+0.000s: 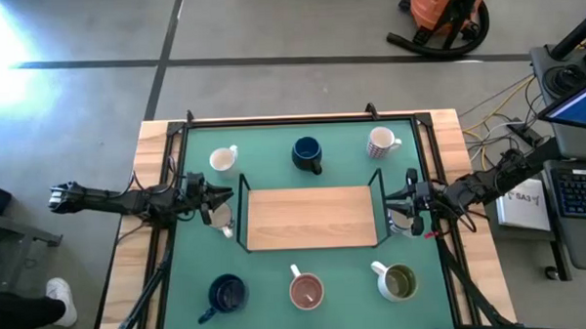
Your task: Place coffee mugs
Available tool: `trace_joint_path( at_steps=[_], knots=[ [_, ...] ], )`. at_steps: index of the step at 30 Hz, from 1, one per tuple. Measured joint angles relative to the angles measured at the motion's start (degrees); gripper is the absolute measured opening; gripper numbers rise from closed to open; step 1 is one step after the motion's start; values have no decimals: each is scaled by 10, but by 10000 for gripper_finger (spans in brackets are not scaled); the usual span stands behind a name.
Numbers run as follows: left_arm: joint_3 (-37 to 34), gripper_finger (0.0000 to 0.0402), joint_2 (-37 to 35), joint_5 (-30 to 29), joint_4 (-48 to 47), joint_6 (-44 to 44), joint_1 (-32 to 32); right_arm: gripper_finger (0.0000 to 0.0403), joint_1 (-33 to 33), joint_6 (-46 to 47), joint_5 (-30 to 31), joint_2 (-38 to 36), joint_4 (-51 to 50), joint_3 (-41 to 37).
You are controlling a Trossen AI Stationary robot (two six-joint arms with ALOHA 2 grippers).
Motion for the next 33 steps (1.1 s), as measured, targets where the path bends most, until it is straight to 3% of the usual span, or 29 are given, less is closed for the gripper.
trace_joint_path(
  at_steps=[9,19,33],
  knots=[
    [0,76,0,-8,0,14,0,86,0,0,0,0,0,0],
    [0,76,0,-61,4,184,0,86,0,0,0,0,0,0],
    [0,76,0,-125,38,195,0,86,0,0,0,0,0,0]
  ],
)
